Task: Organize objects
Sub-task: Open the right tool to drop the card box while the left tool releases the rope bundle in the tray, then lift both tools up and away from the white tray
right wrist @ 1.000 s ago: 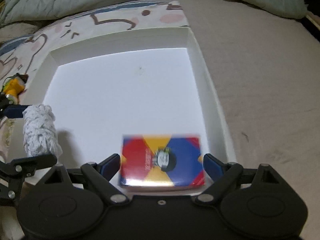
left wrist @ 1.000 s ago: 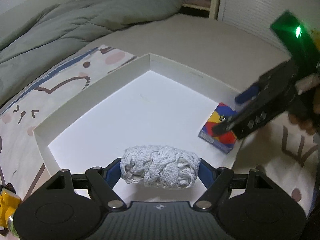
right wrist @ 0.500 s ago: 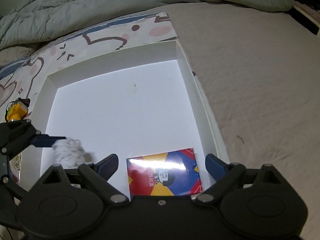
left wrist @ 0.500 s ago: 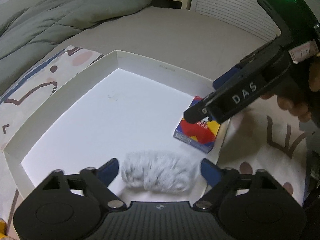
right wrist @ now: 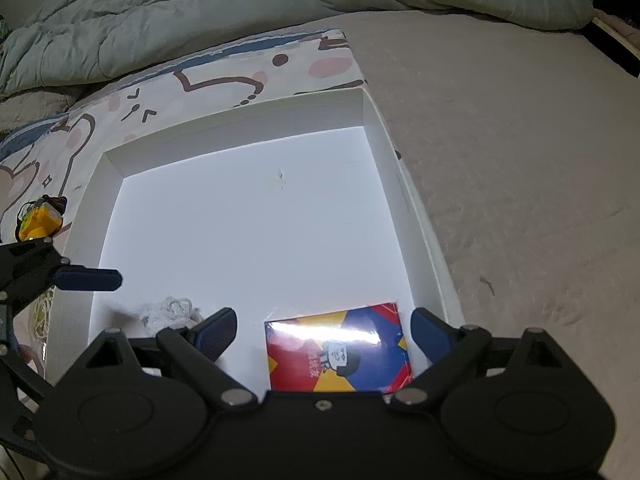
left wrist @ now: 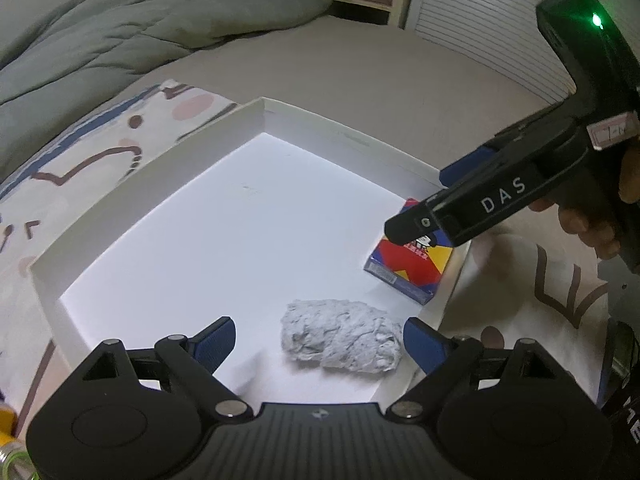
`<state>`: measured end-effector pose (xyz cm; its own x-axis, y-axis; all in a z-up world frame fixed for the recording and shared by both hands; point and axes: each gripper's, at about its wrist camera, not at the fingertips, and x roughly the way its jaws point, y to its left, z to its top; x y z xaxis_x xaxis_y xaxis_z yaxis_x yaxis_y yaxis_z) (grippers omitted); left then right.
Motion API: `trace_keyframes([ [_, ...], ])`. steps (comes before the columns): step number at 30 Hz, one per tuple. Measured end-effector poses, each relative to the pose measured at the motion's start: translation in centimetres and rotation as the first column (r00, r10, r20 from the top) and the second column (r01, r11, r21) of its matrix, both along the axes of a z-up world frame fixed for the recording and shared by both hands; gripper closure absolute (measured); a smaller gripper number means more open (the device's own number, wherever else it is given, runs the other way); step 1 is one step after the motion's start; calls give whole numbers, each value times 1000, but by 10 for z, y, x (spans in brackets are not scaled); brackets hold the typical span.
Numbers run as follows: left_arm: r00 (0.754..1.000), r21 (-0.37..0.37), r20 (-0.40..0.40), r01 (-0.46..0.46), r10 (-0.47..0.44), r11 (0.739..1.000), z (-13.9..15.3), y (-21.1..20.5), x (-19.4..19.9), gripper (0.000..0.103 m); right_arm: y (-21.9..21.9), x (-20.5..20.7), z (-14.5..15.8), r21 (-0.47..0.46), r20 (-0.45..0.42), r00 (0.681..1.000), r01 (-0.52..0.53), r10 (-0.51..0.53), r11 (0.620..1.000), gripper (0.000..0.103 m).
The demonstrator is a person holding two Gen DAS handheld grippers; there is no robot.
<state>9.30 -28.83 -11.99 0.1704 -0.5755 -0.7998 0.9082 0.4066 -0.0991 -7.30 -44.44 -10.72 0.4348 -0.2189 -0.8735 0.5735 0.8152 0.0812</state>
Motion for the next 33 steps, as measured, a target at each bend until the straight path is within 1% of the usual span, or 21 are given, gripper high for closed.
trace_keyframes([
  [6,997,-10,31,-77,77,997,20,17,4,12,10,1,12,-13,32,999,-8,8,1000,9],
  [12,984,-22,44,-170,171,985,39,36,6,12,27,-3,35,-41,93,995,-17,21,999,9],
  [17,968,-24,51,-244,245,970,56,52,7,12,42,-9,54,-65,143,989,-21,30,998,9],
  [20,956,-27,77,-281,282,959,68,62,4,12,50,-10,65,-87,172,984,-22,37,996,9],
  [22,947,-37,92,-307,309,951,76,70,2,11,55,-13,72,-92,193,981,-19,37,996,9],
  [25,934,-53,94,-341,344,939,88,82,-1,9,62,-16,80,-98,212,977,-12,32,995,9],
  [27,929,-60,92,-354,358,933,93,91,-4,7,66,-17,84,-101,218,975,-17,38,995,9],
  [29,921,-52,95,-375,378,926,96,100,-8,6,69,-18,86,-102,220,974,-26,48,994,9],
  [33,901,-38,88,-422,424,906,96,117,-13,3,73,-18,84,-104,199,979,-24,45,994,9],
])
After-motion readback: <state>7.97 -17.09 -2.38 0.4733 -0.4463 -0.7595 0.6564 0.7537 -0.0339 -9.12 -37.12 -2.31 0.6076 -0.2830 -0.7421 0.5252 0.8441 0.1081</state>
